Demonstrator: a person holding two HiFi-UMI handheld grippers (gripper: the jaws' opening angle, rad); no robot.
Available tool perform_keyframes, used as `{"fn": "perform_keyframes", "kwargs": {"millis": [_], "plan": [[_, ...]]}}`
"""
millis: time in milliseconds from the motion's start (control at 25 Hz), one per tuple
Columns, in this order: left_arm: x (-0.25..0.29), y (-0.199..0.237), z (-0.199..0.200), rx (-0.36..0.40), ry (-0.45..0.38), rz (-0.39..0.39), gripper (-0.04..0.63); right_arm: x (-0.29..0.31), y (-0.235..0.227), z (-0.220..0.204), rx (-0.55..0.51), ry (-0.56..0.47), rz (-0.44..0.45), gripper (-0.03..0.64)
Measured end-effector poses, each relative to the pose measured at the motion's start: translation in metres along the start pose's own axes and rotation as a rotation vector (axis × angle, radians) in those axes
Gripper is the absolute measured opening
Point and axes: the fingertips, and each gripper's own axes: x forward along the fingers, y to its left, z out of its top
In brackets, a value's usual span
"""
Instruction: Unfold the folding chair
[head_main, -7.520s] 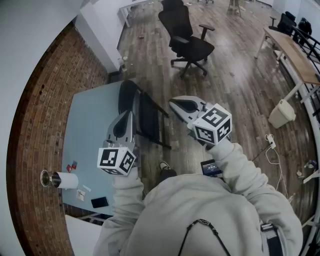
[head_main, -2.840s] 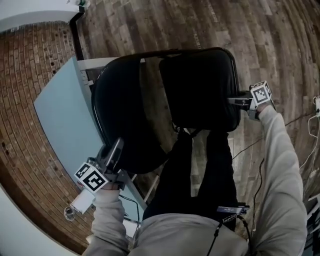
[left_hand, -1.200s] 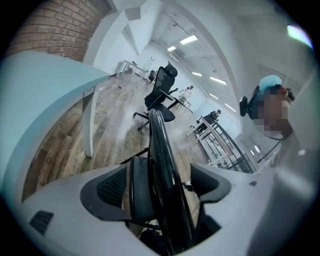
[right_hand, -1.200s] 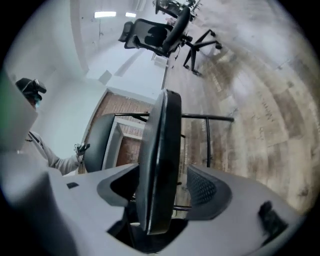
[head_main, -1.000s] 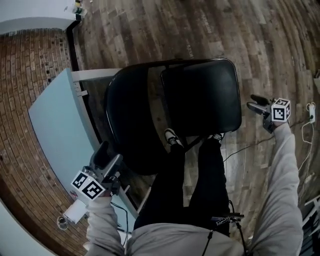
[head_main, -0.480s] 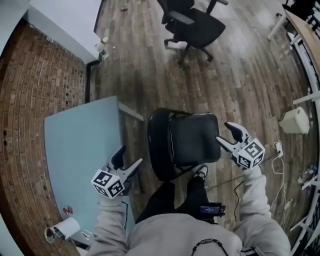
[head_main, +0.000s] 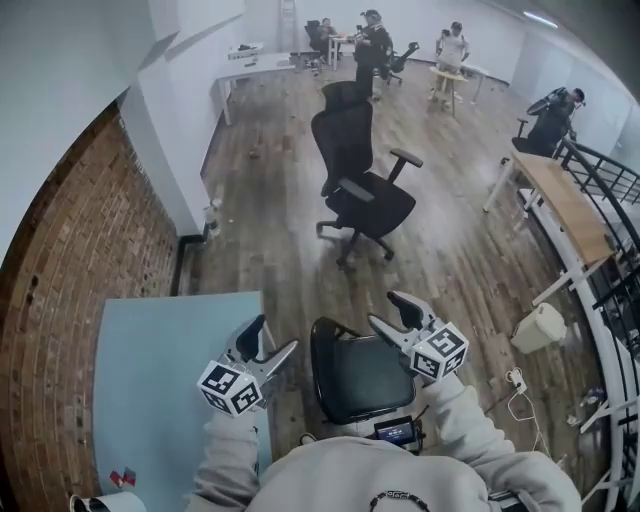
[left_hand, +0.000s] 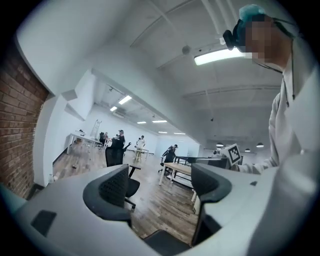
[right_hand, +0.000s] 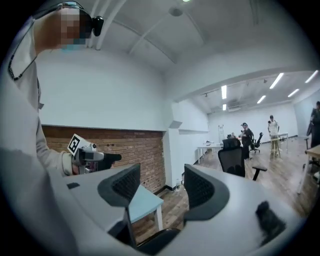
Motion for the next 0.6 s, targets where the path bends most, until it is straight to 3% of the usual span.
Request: {"fn": "perform_keyframes", "kwargs": {"millis": [80,120,160,200,240,360,480,600], "plan": [[-0.006,-0.006,0.018,0.028,-0.039,0.000,0.387,0.005,0.018,0.025,-0.032,-0.017,0.001,0.272],[-0.008,-0.006,0.026,0.042,-0.054,0.018,0.331,0.006,0.024,0.036,-0.041,-0.024,-0.008,0.251],[-0.011,-0.004,0.032,0.054,-0.069,0.046,0.235,0.006,0.029,0.046,-0.049,-0.029,-0.025,0.175],[-0.014,-0.002,0.039,0.065,-0.087,0.075,0.110,0.007,0.034,0.055,-0.058,-0.031,-0.042,0.049],[-0.016,-0.002,0.045,0.076,-0.108,0.096,0.012,0.007,0.040,0.062,-0.063,-0.030,-0.052,0.009],[-0.017,-0.011,0.055,0.134,-0.131,0.113,0.008,0.010,0.069,0.077,-0.058,-0.039,-0.032,0.008],[-0.014,-0.020,0.057,0.178,-0.109,0.091,0.008,0.019,0.093,0.084,-0.118,-0.043,-0.038,0.008],[-0.017,-0.021,0.057,0.187,-0.095,0.084,0.008,0.027,0.102,0.086,-0.081,-0.053,-0.023,0.008]]}}
